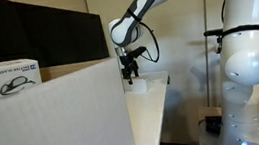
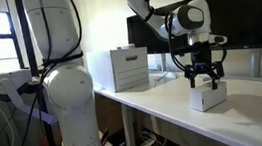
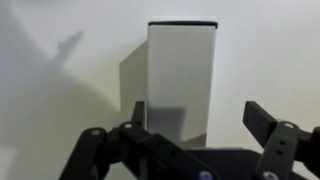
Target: Put the left and right small boxes in the big box, respectively
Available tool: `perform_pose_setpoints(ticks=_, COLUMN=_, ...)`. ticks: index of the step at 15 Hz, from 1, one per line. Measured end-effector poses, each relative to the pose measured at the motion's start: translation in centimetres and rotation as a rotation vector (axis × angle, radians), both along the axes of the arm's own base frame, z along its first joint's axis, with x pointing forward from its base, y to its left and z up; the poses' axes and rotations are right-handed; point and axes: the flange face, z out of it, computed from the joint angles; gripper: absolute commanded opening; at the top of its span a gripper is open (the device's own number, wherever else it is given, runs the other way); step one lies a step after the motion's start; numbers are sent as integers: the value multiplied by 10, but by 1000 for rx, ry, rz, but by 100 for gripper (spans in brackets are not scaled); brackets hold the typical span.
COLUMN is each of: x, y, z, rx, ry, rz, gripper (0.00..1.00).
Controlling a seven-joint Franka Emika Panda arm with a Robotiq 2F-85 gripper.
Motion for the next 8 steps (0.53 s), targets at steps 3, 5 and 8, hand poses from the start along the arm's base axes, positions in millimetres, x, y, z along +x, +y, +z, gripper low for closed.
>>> perform_pose_setpoints(ticks=3, x=-1, y=-2, z=-9, rx=2, ry=17, rz=-10, gripper=98)
perform_pose_setpoints(ticks=5, x=-3, y=-5, z=-14, rx=5, ry=28, rz=-17, gripper=73)
perform_pose_setpoints(ticks=8, x=-11, y=-6, z=-25, rx=12, ry=54, rz=-23, gripper=55)
